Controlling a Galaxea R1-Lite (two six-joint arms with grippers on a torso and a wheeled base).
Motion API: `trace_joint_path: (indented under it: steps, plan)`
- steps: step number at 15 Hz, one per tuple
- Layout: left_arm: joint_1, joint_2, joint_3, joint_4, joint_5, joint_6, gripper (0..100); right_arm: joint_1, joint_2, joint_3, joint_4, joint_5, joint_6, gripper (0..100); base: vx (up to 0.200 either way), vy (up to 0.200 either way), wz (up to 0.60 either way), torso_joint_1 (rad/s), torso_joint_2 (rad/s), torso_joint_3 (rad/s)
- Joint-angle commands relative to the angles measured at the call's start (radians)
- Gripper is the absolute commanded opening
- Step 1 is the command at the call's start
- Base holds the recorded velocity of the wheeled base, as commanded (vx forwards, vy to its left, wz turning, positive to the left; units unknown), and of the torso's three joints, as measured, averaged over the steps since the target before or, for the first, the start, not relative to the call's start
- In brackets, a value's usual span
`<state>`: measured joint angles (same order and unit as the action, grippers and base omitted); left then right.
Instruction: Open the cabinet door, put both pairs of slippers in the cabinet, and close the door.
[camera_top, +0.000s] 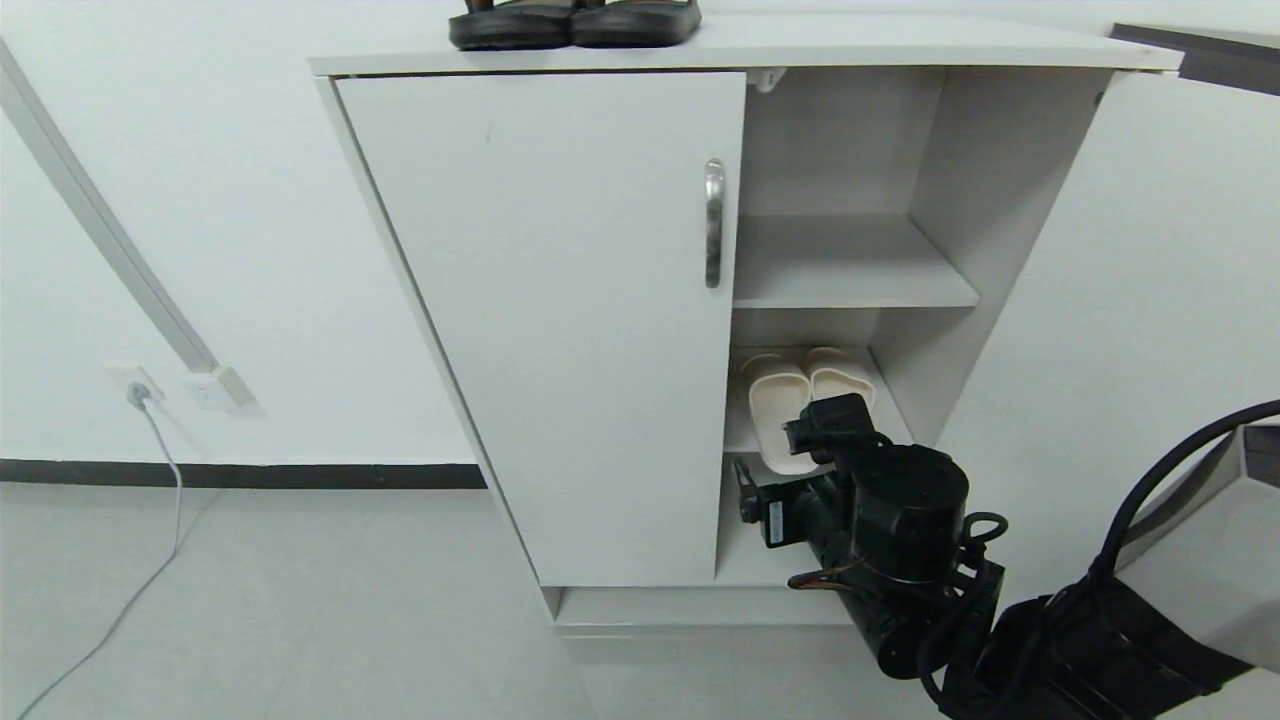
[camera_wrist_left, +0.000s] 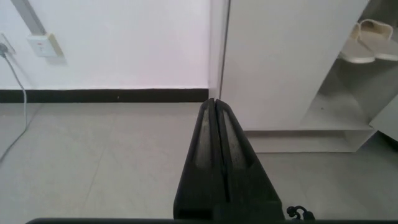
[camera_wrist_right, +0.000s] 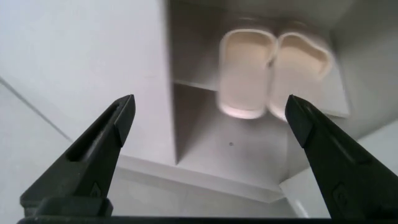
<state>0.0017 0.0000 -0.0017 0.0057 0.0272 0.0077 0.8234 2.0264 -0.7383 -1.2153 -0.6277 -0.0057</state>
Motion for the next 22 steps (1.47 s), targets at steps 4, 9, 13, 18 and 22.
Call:
trace_joint_path:
  steps: [4,9,13,18,22]
  plan:
    - [0.000,0.002,0.000,0.000,0.000,-0.002,0,0.002,-0.005,0.008,-0.001,0.000,-0.005,100,0.000,0.200,0.00,0.006,0.00,0.000]
    - [0.000,0.002,0.000,-0.001,0.000,0.000,0,0.002,-0.005,0.016,-0.001,0.000,-0.005,100,0.000,0.200,0.00,0.007,0.00,0.004]
    - [0.000,0.002,0.000,0.000,0.000,-0.002,0,0.000,-0.003,0.017,-0.001,0.002,-0.005,100,0.000,0.050,0.00,0.001,0.00,-0.001]
    - [0.000,0.000,0.000,-0.001,0.002,-0.002,0,-0.004,-0.003,0.023,-0.003,0.025,-0.003,100,0.000,0.000,0.00,0.000,0.00,0.000]
    - [0.000,0.002,0.000,-0.001,0.002,0.000,0,-0.006,0.009,0.034,-0.003,0.025,-0.014,100,0.000,0.000,0.00,0.000,0.00,0.000]
